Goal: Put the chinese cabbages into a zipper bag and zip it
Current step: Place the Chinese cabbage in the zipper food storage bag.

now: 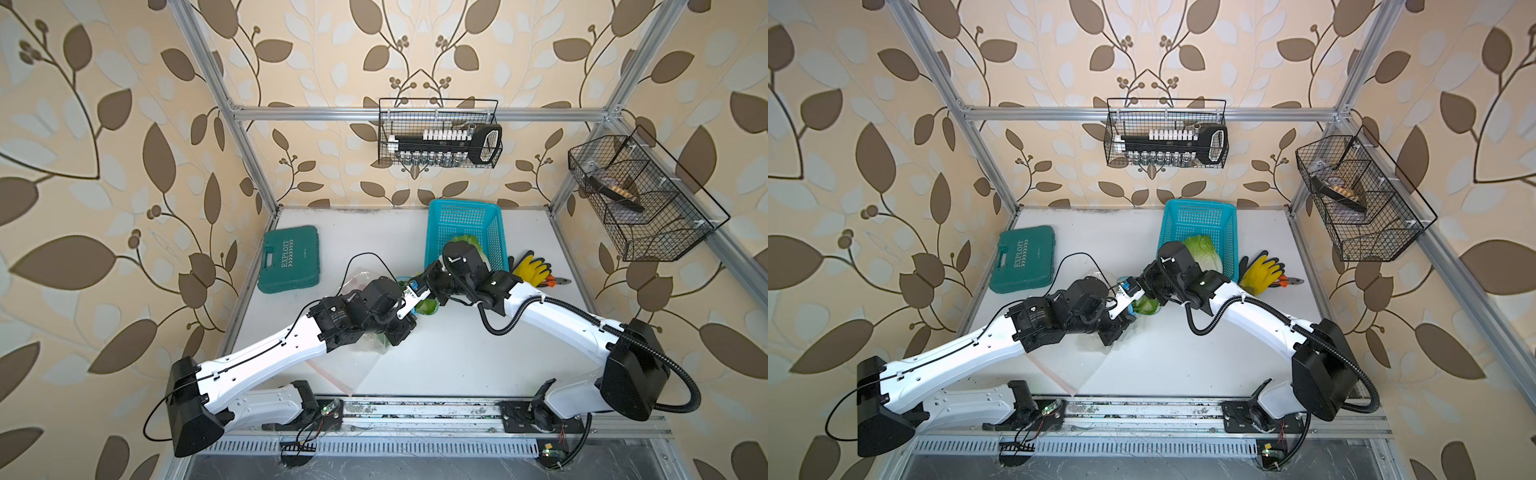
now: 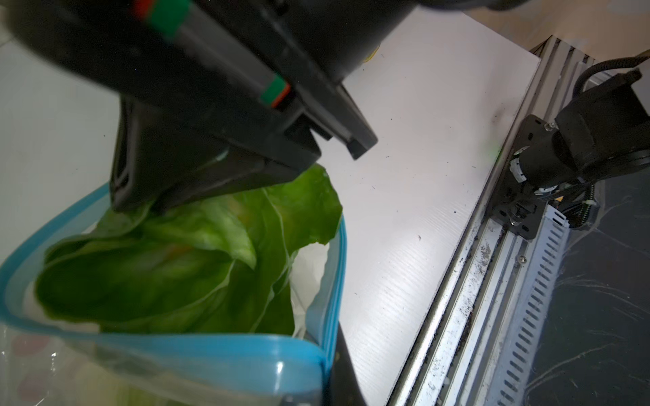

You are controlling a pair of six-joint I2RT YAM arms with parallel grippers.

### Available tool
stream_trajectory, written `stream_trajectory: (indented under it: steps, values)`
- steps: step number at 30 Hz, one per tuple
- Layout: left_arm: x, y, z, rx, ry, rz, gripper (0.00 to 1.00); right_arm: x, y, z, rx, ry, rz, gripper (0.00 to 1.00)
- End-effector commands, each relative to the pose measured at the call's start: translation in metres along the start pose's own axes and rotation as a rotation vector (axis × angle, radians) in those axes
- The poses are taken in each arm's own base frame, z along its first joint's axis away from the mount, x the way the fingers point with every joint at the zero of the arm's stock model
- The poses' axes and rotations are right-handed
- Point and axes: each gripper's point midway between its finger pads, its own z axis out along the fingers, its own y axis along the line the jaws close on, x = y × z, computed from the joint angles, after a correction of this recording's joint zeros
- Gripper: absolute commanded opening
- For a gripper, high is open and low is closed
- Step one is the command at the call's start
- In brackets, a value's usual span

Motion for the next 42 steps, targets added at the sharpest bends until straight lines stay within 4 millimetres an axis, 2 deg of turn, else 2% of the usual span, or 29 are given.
stream_trajectory:
  steps: [1,4,7,9,12,13,16,18,22,26,28,31,34,38,42]
  values:
    - [-0.025,-0.003,-0.016,0.015,-0.137,-0.047,0.0,0.0,0.005,-0.016,0.031,0.065,-0.175,0.29]
    - [-0.021,-0.004,-0.013,0.03,-0.128,-0.075,0.0,0.012,0.009,-0.031,0.047,0.186,-0.29,0.47]
    - [-0.019,-0.003,-0.013,0.027,-0.133,-0.087,0.0,0.011,0.005,-0.052,0.061,0.213,-0.328,0.55]
    - [-0.02,-0.002,-0.015,0.025,-0.142,-0.087,0.0,0.003,-0.006,-0.066,0.096,0.173,-0.339,0.6]
    - [-0.022,-0.002,-0.019,0.026,-0.152,-0.085,0.0,-0.008,-0.042,-0.074,0.2,0.144,-0.318,0.63]
    - [-0.023,-0.002,-0.019,0.03,-0.153,-0.085,0.0,-0.008,-0.051,-0.072,0.215,0.155,-0.3,0.65]
    - [-0.021,-0.004,-0.015,0.038,-0.138,-0.082,0.0,-0.007,-0.064,-0.063,0.22,0.169,-0.247,0.75]
    - [-0.019,-0.005,-0.013,0.044,-0.132,-0.086,0.0,-0.009,-0.067,-0.054,0.2,0.161,-0.209,0.79]
    - [-0.02,-0.006,-0.009,0.057,-0.132,-0.088,0.0,0.002,-0.066,-0.026,0.181,0.192,-0.221,0.8]
    - [-0.029,-0.009,-0.005,0.07,-0.142,-0.081,0.0,0.02,-0.063,0.007,0.151,0.257,-0.269,0.69]
    - [-0.037,-0.009,-0.006,0.069,-0.146,-0.071,0.0,0.02,-0.058,0.011,0.133,0.249,-0.321,0.51]
    - [-0.052,-0.007,-0.019,0.057,-0.168,-0.058,0.0,0.015,-0.037,0.001,0.084,0.191,-0.44,0.26]
    - [-0.07,-0.005,-0.042,0.055,-0.206,-0.059,0.0,0.009,-0.002,-0.018,0.025,0.106,-0.633,0.08]
    - [-0.094,-0.016,-0.07,0.099,-0.269,-0.048,0.0,-0.009,0.042,-0.034,-0.027,-0.035,-0.871,0.0]
    - [-0.114,-0.029,-0.078,0.171,-0.316,-0.043,0.0,-0.013,0.088,-0.044,-0.129,-0.135,-1.106,0.0]
